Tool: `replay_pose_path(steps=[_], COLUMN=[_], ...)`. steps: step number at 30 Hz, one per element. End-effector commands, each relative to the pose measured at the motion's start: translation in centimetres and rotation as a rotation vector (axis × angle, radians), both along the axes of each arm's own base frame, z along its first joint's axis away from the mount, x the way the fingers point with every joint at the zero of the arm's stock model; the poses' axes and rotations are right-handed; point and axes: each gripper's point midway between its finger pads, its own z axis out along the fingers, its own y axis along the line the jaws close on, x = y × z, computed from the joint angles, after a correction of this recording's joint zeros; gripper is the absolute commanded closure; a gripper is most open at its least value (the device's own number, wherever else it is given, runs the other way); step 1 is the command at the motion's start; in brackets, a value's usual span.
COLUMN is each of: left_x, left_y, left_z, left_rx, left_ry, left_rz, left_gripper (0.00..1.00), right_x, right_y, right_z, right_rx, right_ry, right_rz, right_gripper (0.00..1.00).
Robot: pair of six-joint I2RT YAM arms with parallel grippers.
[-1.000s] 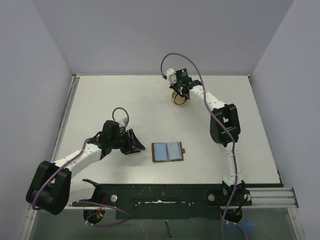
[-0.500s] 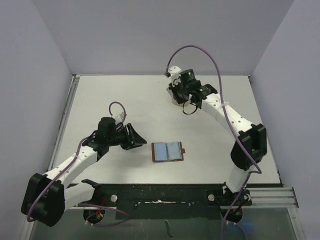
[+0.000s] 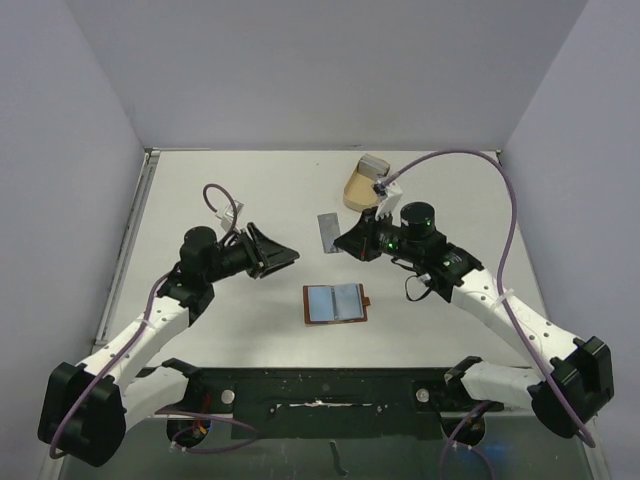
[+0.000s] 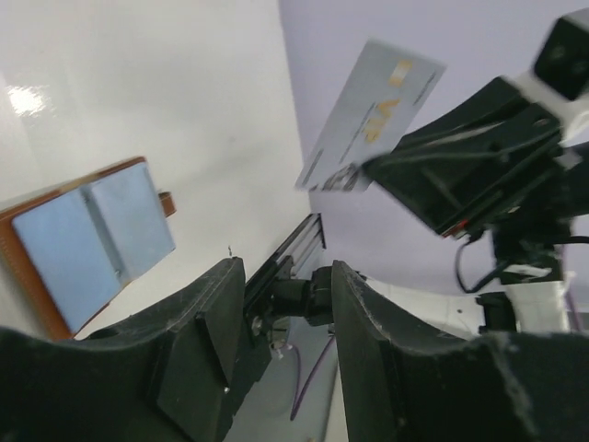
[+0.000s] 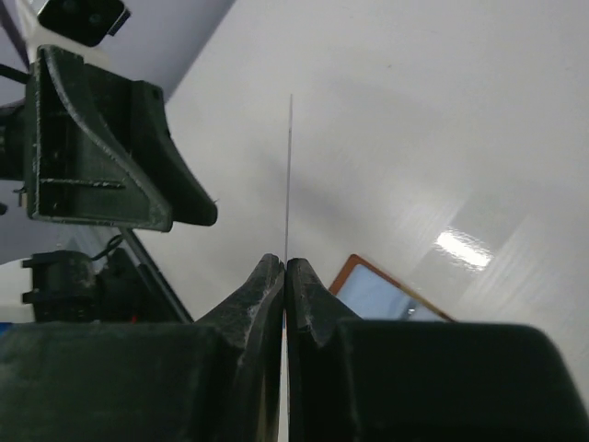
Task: Put the credit cards into the card holder
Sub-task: Pick up the credit card from the storage box.
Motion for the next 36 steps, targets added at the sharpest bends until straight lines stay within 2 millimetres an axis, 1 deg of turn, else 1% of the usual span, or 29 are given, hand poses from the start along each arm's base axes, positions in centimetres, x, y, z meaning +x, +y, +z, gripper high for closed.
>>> replay_pose_path(steps=[1,4,7,12,16,17,18,22,23,24,26,31,34,36], left_x=[0.8,0.8,1.0,1.0,0.8,0.8,0.8,0.7,0.6,0.5,0.6,0.8,1.2,1.2], left_y=[-0.9,-1.2,-1.4,-2.1,-2.7,-2.8,-2.9,-3.0,-3.1,-3.1,-3.2,-3.2,-3.1,-3.1], left_z=[7.7,8.5,8.2,7.4,7.1,7.0,7.0,6.9,7.0,6.9,6.5,4.5,1.7,0.1], left_rx=[-0.171,-0.211,-0.218,-0.223,-0.235,-0.234,-0.237,-0.248,-0.252,-0.254,-0.251,-0.215,-0.135,-0.099], left_ry=[-0.205,-0.230,-0.220,-0.197,-0.186,-0.183,-0.184,-0.180,-0.182,-0.179,-0.170,-0.125,-0.067,-0.055], left_rz=[-0.032,-0.052,-0.060,-0.080,-0.096,-0.100,-0.103,-0.109,-0.111,-0.115,-0.117,-0.106,-0.090,-0.085], left_gripper=[0.59,0.59,0.59,0.59,0.65,0.69,0.74,1.00,1.00,1.00,1.00,1.00,1.00,1.00], right_x=[-3.0,-4.2,-5.4,-6.2,-6.3,-6.4,-6.4,-6.2,-6.1,-6.0,-5.8,-5.3,-4.6,-4.1], right_y=[2.2,2.5,3.0,3.8,4.3,4.3,4.4,4.4,4.4,4.4,4.3,3.1,1.5,0.3], right_z=[5.5,5.1,5.3,4.6,3.7,3.5,3.3,2.5,2.2,1.8,1.1,-0.8,-2.4,-3.7], right_rx=[0.330,0.383,0.445,0.478,0.468,0.466,0.464,0.452,0.445,0.438,0.418,0.349,0.267,0.201], right_ry=[-0.037,-0.006,0.009,0.042,0.075,0.078,0.083,0.106,0.114,0.123,0.141,0.165,0.184,0.193], right_rz=[0.120,0.164,0.220,0.260,0.266,0.267,0.266,0.247,0.239,0.230,0.211,0.130,0.041,-0.025], right_gripper=[1.00,1.00,1.00,1.00,1.00,1.00,1.00,0.98,0.98,0.96,0.90,0.68,0.55,0.53])
